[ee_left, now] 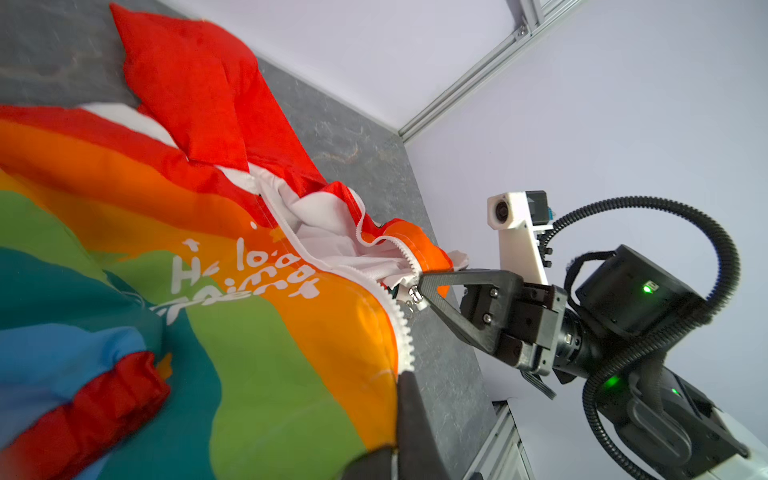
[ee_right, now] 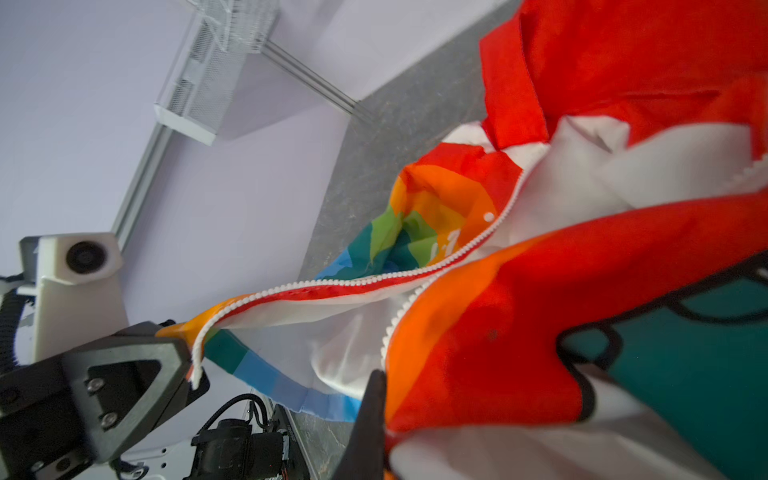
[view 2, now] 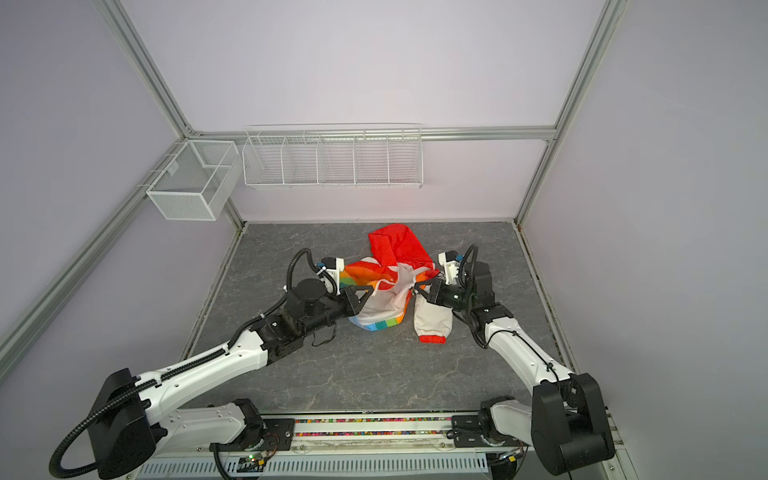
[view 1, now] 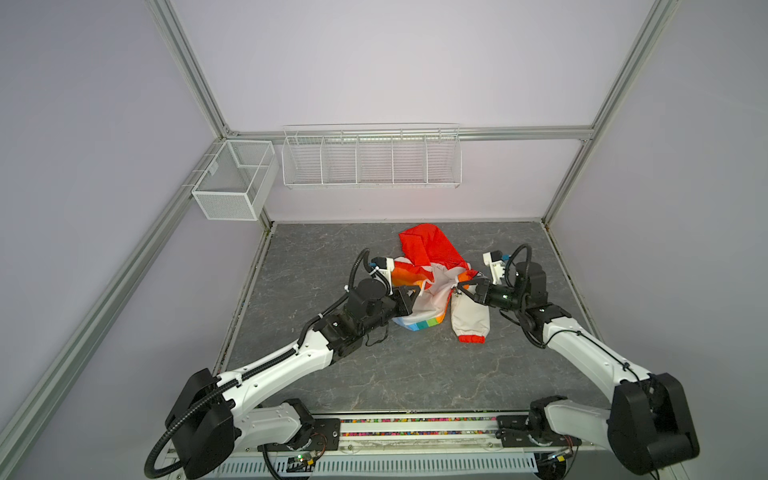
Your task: Zip up the jacket
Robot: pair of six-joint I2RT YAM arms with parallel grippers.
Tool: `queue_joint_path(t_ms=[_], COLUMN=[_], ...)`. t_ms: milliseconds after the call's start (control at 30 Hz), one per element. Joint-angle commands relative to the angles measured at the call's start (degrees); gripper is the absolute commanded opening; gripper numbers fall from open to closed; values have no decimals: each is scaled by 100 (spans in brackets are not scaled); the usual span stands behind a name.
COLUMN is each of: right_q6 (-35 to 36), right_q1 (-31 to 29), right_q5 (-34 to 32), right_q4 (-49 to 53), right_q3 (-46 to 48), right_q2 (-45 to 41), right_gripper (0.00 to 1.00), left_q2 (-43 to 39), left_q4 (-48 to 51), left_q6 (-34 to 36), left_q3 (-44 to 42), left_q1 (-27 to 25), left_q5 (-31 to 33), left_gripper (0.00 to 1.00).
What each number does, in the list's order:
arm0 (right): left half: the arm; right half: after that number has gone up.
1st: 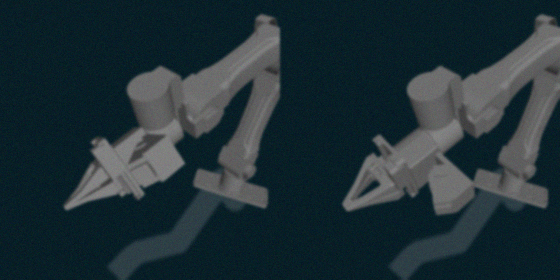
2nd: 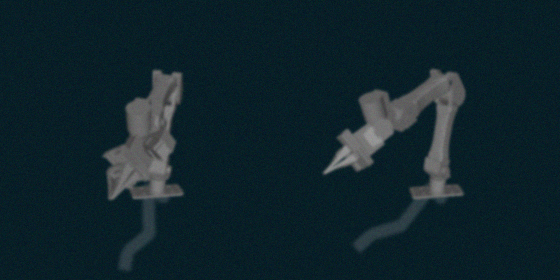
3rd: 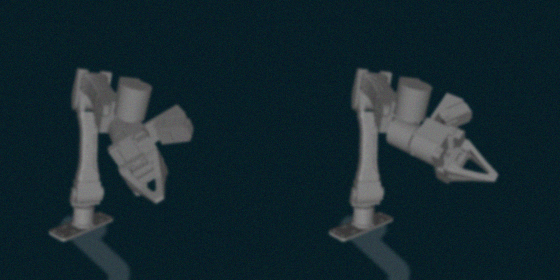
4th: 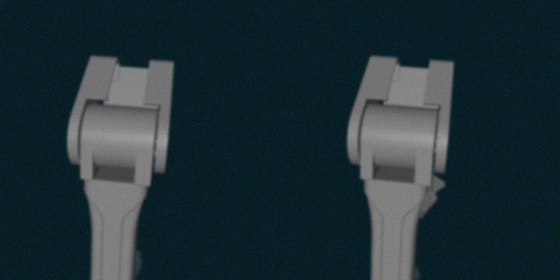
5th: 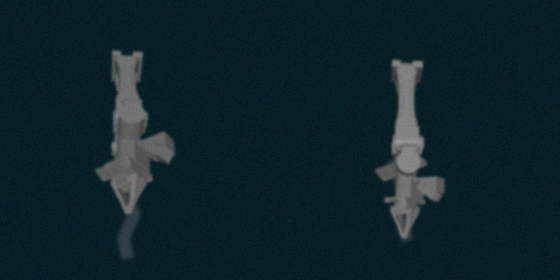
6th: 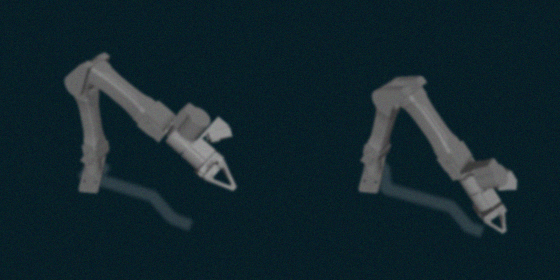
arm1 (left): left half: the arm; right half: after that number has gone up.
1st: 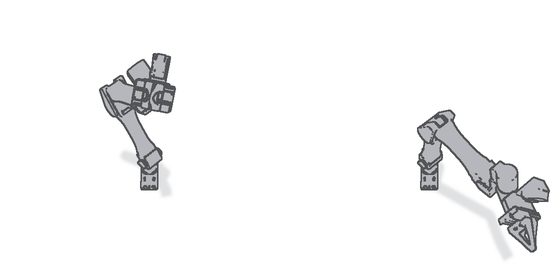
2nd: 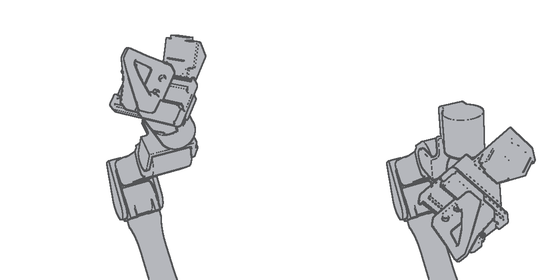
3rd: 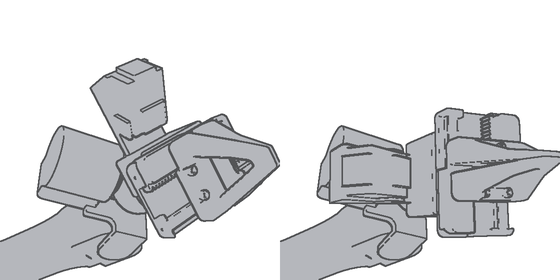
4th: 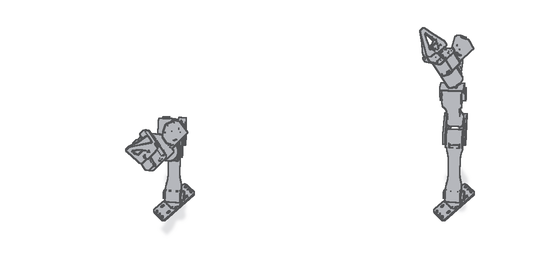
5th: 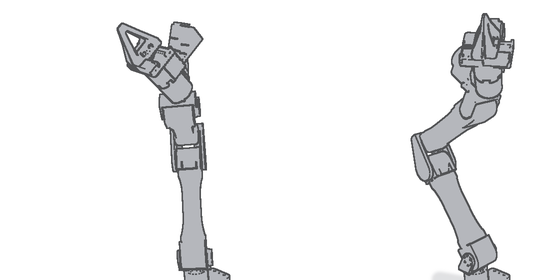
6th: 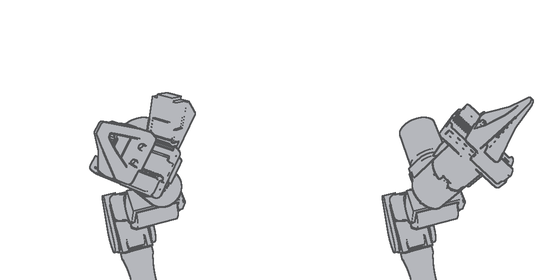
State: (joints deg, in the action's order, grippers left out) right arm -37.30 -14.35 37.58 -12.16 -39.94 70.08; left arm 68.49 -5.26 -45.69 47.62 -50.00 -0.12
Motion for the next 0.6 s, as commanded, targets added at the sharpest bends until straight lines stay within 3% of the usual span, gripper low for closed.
queue_joint_path(t_ms=[0,200,300,433,567], right_q6=[178,1130,1222,668,-344], right_q1=[-191,-478,-474,-463,-456], right_q5=[147,-372,-386,-98,510], right_q4=[-1176,-928,-817,-1372,-1530], right_q3=[-133,-381,-529,-577,-996], right_q2=[-81,-294,-245,-94,392], right_gripper=[6,6,6,6,6], left_q2=[-255,-472,-460,-294,-324], left_q4=[283,593,837,1148,398], left_q6=[913,2268,2438,2261,2079], left_q3=[236,582,767,1048,708], left_q1=[25,25,34,34,34], left_q5=[486,755,832,799,490], left_gripper=[0,0,0,0,0])
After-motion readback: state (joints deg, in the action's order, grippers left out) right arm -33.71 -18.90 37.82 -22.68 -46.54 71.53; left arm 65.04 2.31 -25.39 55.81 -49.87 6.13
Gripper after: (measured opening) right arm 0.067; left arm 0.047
